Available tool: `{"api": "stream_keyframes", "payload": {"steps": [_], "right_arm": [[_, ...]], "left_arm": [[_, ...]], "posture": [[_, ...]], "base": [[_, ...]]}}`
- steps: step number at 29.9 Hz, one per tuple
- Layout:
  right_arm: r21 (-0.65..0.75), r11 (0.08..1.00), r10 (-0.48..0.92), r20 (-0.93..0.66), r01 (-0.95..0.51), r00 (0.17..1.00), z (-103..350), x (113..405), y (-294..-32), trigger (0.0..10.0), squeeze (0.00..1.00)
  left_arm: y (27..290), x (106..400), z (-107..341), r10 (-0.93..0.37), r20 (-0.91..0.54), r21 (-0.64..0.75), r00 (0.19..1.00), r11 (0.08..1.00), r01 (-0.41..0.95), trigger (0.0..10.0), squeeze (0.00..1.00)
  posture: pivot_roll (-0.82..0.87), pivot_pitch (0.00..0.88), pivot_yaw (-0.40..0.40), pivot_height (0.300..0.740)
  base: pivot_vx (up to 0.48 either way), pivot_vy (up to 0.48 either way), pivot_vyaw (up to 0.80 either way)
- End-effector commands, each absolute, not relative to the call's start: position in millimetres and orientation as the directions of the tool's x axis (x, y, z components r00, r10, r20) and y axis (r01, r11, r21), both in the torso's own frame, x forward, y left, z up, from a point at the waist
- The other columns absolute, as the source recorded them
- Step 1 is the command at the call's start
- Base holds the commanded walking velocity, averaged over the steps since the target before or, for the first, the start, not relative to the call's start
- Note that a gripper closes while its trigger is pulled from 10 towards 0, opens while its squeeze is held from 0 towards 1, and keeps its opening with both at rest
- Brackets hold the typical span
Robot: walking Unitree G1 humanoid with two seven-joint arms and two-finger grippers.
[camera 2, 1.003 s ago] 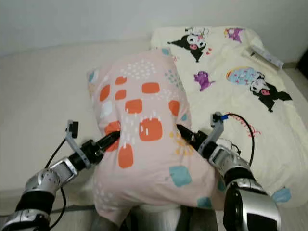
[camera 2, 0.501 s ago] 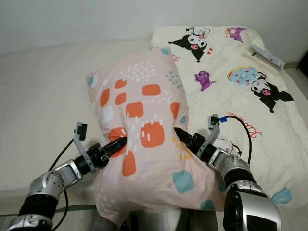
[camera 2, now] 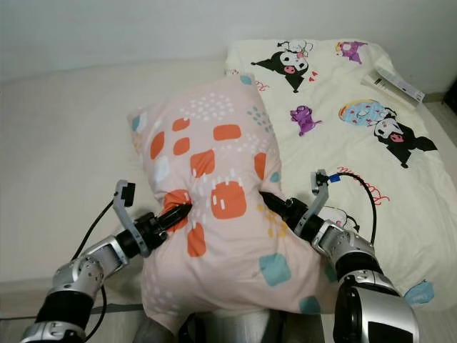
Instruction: Clean up the room
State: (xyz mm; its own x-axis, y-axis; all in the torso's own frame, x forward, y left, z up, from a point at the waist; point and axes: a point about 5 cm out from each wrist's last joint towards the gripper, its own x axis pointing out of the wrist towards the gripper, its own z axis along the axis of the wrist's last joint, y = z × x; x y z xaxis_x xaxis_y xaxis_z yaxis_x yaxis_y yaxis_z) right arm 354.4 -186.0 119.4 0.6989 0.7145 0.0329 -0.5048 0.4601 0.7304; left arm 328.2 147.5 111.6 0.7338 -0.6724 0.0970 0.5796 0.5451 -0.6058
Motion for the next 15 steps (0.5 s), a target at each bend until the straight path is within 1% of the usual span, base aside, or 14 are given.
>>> {"api": "stream_keyframes", "payload": {"steps": [1,3,5,7,9,11,12,14,15], "right_arm": [[0.756,0.426,0.765,-0.009,-0.497,0.643,103,347,-168,0.0,0.0],[0.709,0.443,0.765,0.019,-0.549,0.644,114,351,-168,0.0,0.0],[0.709,0.443,0.765,0.019,-0.549,0.644,114,351,-168,0.0,0.0],[0.678,0.449,0.76,0.053,-0.582,0.648,124,355,-167,0.0,0.0],[0.678,0.449,0.76,0.053,-0.582,0.648,124,355,-167,0.0,0.0],[0.643,0.439,0.759,0.109,-0.628,0.642,139,358,-165,0.0,0.0],[0.643,0.439,0.759,0.109,-0.628,0.642,139,358,-165,0.0,0.0],[0.602,0.435,0.764,0.147,-0.67,0.628,150,357,-161,0.0,0.0],[0.56,0.449,0.77,0.152,-0.696,0.619,155,356,-159,0.0,0.0]], "left_arm": [[128,326,112,-0.719,0.097,-0.601,0.688,0.509,0.616,0.0,0.0],[123,328,125,-0.691,0.15,-0.568,0.707,0.525,0.633,0.0,0.0],[123,328,125,-0.691,0.15,-0.568,0.707,0.525,0.633,0.0,0.0],[121,327,136,-0.681,0.202,-0.556,0.704,0.512,0.655,0.0,0.0],[121,327,136,-0.681,0.202,-0.556,0.704,0.512,0.655,0.0,0.0],[120,324,147,-0.669,0.252,-0.536,0.699,0.505,0.676,0.0,0.0],[120,324,147,-0.669,0.252,-0.536,0.699,0.505,0.676,0.0,0.0],[119,320,155,-0.655,0.283,-0.517,0.701,0.511,0.687,0.0,0.0],[119,319,157,-0.651,0.283,-0.493,0.704,0.531,0.689,0.0,0.0]], "posture": [[0.07,0.271,0.072,0.612],[0.05,0.24,0.07,0.612],[0.05,0.24,0.07,0.612],[0.04,0.214,0.068,0.612],[0.04,0.214,0.068,0.612],[0.03,0.194,0.063,0.612],[0.03,0.194,0.063,0.612],[0.02,0.168,0.061,0.612],[0.02,0.164,0.06,0.612]], "base": [[0.0,0.0,0.0],[0.0,0.0,0.0],[0.0,0.0,0.0],[0.0,0.0,0.0],[0.0,0.0,0.0],[0.0,0.0,0.0],[0.0,0.0,0.0],[0.0,0.0,0.0],[0.0,0.0,0.0]]}}
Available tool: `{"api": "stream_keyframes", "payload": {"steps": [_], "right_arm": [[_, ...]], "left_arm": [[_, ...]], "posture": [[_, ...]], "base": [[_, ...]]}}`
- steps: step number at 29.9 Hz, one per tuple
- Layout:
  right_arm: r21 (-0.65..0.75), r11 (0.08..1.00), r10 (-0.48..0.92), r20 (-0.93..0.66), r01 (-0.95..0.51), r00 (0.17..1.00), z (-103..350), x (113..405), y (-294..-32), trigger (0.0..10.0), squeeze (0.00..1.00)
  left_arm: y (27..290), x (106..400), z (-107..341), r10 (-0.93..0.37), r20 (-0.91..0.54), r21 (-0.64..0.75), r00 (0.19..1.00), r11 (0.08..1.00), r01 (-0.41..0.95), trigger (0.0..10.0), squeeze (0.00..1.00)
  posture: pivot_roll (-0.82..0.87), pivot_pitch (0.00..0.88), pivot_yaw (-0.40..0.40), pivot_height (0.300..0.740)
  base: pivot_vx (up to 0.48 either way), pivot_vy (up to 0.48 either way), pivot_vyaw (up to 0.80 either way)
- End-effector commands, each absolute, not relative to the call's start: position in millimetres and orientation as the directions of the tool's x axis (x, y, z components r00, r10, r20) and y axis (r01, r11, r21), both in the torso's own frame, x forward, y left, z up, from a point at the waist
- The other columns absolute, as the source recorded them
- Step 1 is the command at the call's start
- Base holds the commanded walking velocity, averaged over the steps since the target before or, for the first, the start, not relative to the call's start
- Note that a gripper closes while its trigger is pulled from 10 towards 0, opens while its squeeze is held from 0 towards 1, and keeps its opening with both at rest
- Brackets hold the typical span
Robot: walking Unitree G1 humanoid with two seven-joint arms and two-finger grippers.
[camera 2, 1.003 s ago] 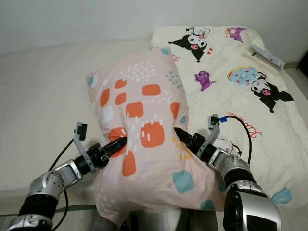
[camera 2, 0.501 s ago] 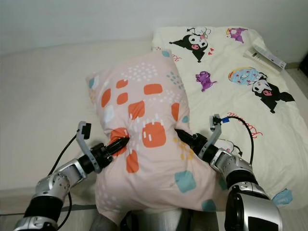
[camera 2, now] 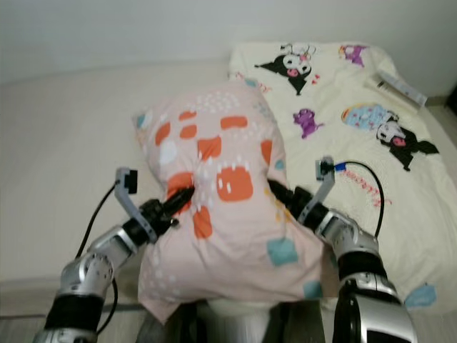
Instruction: Clean up the room
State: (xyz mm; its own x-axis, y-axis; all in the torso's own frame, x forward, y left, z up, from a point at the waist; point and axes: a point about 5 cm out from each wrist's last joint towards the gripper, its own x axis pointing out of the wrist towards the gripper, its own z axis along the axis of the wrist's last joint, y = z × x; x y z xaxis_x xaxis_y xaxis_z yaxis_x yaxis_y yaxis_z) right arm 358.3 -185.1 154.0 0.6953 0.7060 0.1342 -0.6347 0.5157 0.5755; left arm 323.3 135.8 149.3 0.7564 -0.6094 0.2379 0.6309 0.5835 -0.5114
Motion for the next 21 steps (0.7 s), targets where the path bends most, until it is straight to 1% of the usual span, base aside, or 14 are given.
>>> {"api": "stream_keyframes", "payload": {"steps": [1,2,3,4,5,6,8,9,11,12,17,21], "right_arm": [[0.52,0.467,0.771,0.156,-0.715,0.617,160,355,-158,0.0,0.0],[0.52,0.467,0.771,0.156,-0.715,0.617,160,355,-158,0.0,0.0],[0.466,0.506,0.763,0.15,-0.726,0.628,163,354,-156,0.0,0.0],[0.405,0.55,0.75,0.145,-0.73,0.645,166,352,-156,2.9,0.0],[0.341,0.612,0.717,0.142,-0.713,0.683,169,349,-157,10.0,0.0],[0.341,0.612,0.717,0.142,-0.713,0.683,169,349,-157,10.0,0.0],[0.259,0.703,0.651,0.143,-0.663,0.746,172,345,-160,10.0,0.0],[0.23,0.734,0.622,0.151,-0.639,0.768,174,342,-161,10.0,0.0],[0.215,0.75,0.605,0.156,-0.625,0.78,175,339,-161,10.0,0.0],[0.195,0.791,0.548,0.194,-0.579,0.814,180,334,-163,10.0,0.0],[0.188,0.813,0.513,0.218,-0.552,0.83,184,331,-165,10.0,0.0],[0.162,0.839,0.48,0.231,-0.52,0.846,185,324,-163,10.0,0.0]], "left_arm": [[118,317,159,-0.648,0.274,-0.465,0.71,0.557,0.688,0.0,0.0],[118,317,159,-0.648,0.274,-0.465,0.71,0.557,0.688,0.0,0.0],[116,315,159,-0.648,0.26,-0.437,0.716,0.582,0.686,0.0,0.0],[116,315,159,-0.636,0.229,-0.387,0.737,0.635,0.668,4.3,0.0],[116,314,158,-0.616,0.205,-0.357,0.761,0.677,0.644,10.0,0.0],[116,314,158,-0.616,0.205,-0.357,0.761,0.677,0.644,10.0,0.0],[117,314,158,-0.573,0.173,-0.315,0.801,0.739,0.596,10.0,0.0],[118,314,159,-0.552,0.168,-0.287,0.817,0.765,0.576,10.0,0.0],[119,313,159,-0.538,0.166,-0.267,0.826,0.782,0.563,10.0,0.0],[120,312,160,-0.485,0.165,-0.229,0.859,0.828,0.512,10.0,0.0],[121,312,160,-0.453,0.167,-0.209,0.876,0.852,0.48,10.0,0.0],[118,312,158,-0.422,0.138,-0.162,0.896,0.883,0.441,10.0,0.0]], "posture": [[0.02,0.159,0.06,0.612],[0.02,0.159,0.06,0.612],[0.02,0.148,0.056,0.612],[0.02,0.14,0.051,0.612],[0.02,0.134,0.049,0.612],[0.02,0.134,0.049,0.612],[0.01,0.125,0.05,0.612],[0.0,0.121,0.052,0.612],[0.0,0.118,0.053,0.612],[0.0,0.105,0.057,0.612],[0.0,0.104,0.057,0.612],[-0.01,0.096,0.056,0.612]], "base": [[0.0,0.0,0.0],[0.0,0.0,0.0],[0.0,0.0,0.0],[0.0,0.0,0.0],[0.0,0.0,0.0],[0.0,0.0,0.0],[0.0,0.0,0.0],[0.0,0.0,0.0],[0.0,0.0,0.0],[0.0,0.0,0.0],[0.0,0.0,0.0],[0.0,0.0,0.0]]}}
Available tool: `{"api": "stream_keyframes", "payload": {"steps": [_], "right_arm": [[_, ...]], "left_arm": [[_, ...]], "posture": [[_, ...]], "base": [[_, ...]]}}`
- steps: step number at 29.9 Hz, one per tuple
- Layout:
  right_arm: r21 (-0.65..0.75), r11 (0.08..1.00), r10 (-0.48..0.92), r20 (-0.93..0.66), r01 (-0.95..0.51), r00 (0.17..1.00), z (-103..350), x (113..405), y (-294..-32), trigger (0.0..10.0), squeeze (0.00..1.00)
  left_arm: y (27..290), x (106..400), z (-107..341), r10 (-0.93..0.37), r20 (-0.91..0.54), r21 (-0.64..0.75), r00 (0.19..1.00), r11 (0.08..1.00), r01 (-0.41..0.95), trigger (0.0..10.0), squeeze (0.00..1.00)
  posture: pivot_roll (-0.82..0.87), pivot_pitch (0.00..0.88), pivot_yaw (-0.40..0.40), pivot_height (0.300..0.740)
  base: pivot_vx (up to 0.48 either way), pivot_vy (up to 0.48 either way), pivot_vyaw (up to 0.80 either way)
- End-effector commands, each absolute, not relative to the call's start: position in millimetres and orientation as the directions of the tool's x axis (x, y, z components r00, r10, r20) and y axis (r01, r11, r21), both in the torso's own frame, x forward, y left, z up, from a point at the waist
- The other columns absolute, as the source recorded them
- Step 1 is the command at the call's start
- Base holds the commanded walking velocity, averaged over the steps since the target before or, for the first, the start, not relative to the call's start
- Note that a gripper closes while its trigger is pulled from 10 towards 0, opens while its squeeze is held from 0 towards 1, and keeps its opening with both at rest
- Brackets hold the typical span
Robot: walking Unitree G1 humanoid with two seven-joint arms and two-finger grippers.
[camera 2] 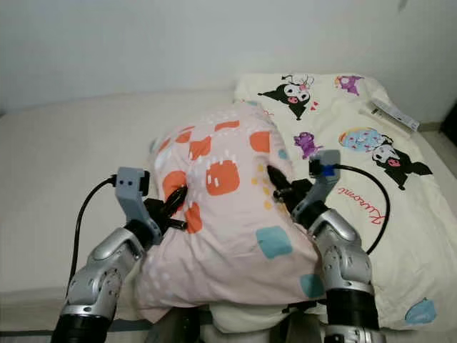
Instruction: Clean up the room
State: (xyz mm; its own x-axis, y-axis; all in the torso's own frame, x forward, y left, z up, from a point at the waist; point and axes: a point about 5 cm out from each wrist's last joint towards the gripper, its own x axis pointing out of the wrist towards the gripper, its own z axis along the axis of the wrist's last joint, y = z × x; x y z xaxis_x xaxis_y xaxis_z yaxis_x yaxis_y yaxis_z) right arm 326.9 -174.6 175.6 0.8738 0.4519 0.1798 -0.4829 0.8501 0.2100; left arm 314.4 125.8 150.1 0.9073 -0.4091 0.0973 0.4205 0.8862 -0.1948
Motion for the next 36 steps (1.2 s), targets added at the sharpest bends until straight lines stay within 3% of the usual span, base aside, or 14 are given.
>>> {"api": "stream_keyframes", "payload": {"steps": [1,13,14,16,18,20,21,28,29,30,31,34,35,36], "right_arm": [[0.16,0.847,0.467,0.231,-0.506,0.854,184,324,-163,10.0,0.0],[0.196,0.874,0.411,0.192,-0.445,0.891,171,319,-160,10.0,0.0],[0.202,0.873,0.411,0.188,-0.445,0.892,170,319,-160,0.8,0.0],[0.223,0.869,0.4,0.21,-0.442,0.892,172,317,-161,0.0,0.0],[0.225,0.873,0.392,0.205,-0.433,0.897,172,317,-162,4.8,0.0],[0.221,0.877,0.388,0.194,-0.425,0.901,172,317,-162,4.8,0.0],[0.214,0.879,0.392,0.187,-0.427,0.901,171,318,-161,10.0,0.0],[0.201,0.889,0.379,0.182,-0.411,0.907,170,319,-160,10.0,0.0],[0.204,0.888,0.378,0.186,-0.413,0.907,170,319,-159,7.5,0.0],[0.204,0.888,0.378,0.186,-0.413,0.907,170,319,-159,7.5,0.0],[0.212,0.885,0.378,0.194,-0.415,0.905,169,318,-159,0.0,0.0],[0.213,0.886,0.376,0.189,-0.412,0.907,168,318,-158,0.0,0.0],[0.208,0.891,0.372,0.174,-0.404,0.912,166,318,-158,10.0,0.0],[0.208,0.891,0.372,0.174,-0.404,0.912,166,318,-158,10.0,0.0]], "left_arm": [[118,312,156,-0.418,0.134,-0.145,0.898,0.889,0.435,10.0,0.0],[111,311,156,-0.416,0.142,-0.118,0.898,0.894,0.433,10.0,0.0],[112,311,156,-0.416,0.141,-0.12,0.898,0.894,0.433,10.0,0.0],[112,311,156,-0.41,0.14,-0.129,0.901,0.895,0.427,10.0,0.0],[112,311,156,-0.402,0.142,-0.13,0.905,0.898,0.42,10.0,0.0],[113,311,156,-0.399,0.143,-0.129,0.906,0.9,0.416,10.0,0.0],[113,312,156,-0.396,0.143,-0.128,0.907,0.901,0.413,10.0,0.0],[114,313,154,-0.382,0.126,-0.135,0.915,0.908,0.397,10.0,0.0],[114,313,154,-0.378,0.135,-0.151,0.916,0.906,0.396,1.5,0.0],[114,313,154,-0.378,0.135,-0.151,0.916,0.906,0.396,1.5,0.0],[115,313,154,-0.37,0.14,-0.159,0.919,0.907,0.389,0.0,0.0],[116,313,154,-0.363,0.143,-0.161,0.921,0.909,0.384,0.0,0.0],[117,314,154,-0.353,0.138,-0.146,0.925,0.917,0.372,9.1,0.0],[117,314,154,-0.353,0.138,-0.146,0.925,0.917,0.372,9.1,0.0]], "posture": [[0.0,0.096,0.056,0.612],[0.0,0.092,0.058,0.612],[0.0,0.092,0.058,0.612],[0.0,0.093,0.058,0.612],[0.0,0.092,0.058,0.612],[0.0,0.091,0.058,0.612],[0.0,0.089,0.058,0.612],[0.0,0.085,0.057,0.612],[0.01,0.084,0.057,0.612],[0.01,0.084,0.057,0.612],[0.0,0.084,0.057,0.612],[0.01,0.084,0.056,0.612],[0.01,0.084,0.055,0.612],[0.01,0.084,0.055,0.612]], "base": [[0.0,0.0,0.0],[0.0,0.0,0.0],[0.0,0.0,0.0],[0.0,0.0,0.0],[0.0,0.0,0.0],[0.0,0.0,0.0],[0.0,0.0,0.0],[0.0,0.0,0.0],[0.0,0.0,0.0],[0.0,0.0,0.0],[0.0,0.0,0.0],[0.0,0.0,0.0],[0.0,0.0,0.0],[0.0,0.0,0.0]]}}
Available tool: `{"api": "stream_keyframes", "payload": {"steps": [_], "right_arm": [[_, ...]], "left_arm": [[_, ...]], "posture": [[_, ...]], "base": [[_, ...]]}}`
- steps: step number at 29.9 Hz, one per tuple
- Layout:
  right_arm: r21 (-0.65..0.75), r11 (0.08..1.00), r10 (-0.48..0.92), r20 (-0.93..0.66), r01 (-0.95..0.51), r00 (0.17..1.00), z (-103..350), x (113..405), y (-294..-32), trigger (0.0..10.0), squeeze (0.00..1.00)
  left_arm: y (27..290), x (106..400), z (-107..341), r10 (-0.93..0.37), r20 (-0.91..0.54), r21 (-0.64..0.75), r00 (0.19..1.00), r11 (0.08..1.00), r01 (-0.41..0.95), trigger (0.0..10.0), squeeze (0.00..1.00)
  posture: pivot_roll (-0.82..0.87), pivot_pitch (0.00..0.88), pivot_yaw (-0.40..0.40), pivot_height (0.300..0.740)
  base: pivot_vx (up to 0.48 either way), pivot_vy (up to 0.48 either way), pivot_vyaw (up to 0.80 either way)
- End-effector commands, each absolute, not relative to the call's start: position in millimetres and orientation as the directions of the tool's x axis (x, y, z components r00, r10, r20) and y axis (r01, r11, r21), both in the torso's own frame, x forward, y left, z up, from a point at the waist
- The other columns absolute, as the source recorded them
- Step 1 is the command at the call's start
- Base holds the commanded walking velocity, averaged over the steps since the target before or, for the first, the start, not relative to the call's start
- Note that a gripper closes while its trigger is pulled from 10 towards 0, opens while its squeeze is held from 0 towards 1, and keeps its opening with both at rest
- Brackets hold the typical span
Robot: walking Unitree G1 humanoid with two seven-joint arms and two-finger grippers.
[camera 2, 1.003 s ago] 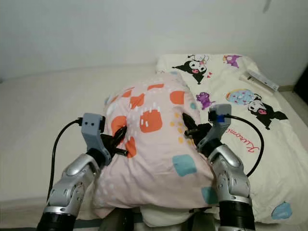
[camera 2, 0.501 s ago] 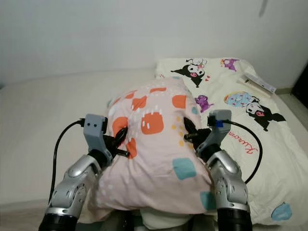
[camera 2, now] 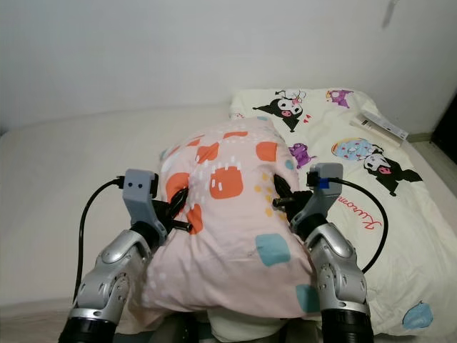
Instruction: Clean up the room
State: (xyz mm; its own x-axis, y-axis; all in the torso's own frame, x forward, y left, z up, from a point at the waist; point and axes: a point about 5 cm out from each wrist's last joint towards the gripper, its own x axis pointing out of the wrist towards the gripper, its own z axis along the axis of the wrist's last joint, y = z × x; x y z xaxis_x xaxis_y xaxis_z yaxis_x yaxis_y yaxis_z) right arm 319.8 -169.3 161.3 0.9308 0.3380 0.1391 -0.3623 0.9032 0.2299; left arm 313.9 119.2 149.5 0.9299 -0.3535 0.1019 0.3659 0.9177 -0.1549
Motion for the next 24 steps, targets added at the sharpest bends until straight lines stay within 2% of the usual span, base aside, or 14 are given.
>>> {"api": "stream_keyframes", "payload": {"steps": [1,8,24], "right_arm": [[0.189,0.901,0.363,0.166,-0.391,0.917,166.4,319.0,-159.0,10.0,0.0],[0.176,0.905,0.358,0.173,-0.386,0.918,168.7,320.1,-160.1,10.0,0.0],[0.164,0.905,0.364,0.184,-0.393,0.913,170.4,319.4,-157.6,10.0,0.0]], "left_arm": [[118.2,314.3,153.1,-0.338,0.126,-0.137,0.933,0.925,0.354,10.0,0.0],[119.8,314.7,154.6,-0.329,0.141,-0.123,0.934,0.93,0.346,10.0,0.0],[119.7,315.0,157.6,-0.319,0.161,-0.124,0.934,0.932,0.34,10.0,0.0]], "posture": [[0.0,0.08,0.055,0.612],[0.0,0.075,0.053,0.612],[0.0,0.064,0.051,0.657]], "base": [[0.0,0.0,0.0],[0.0,0.0,0.0],[0.0,0.0,0.0]]}}
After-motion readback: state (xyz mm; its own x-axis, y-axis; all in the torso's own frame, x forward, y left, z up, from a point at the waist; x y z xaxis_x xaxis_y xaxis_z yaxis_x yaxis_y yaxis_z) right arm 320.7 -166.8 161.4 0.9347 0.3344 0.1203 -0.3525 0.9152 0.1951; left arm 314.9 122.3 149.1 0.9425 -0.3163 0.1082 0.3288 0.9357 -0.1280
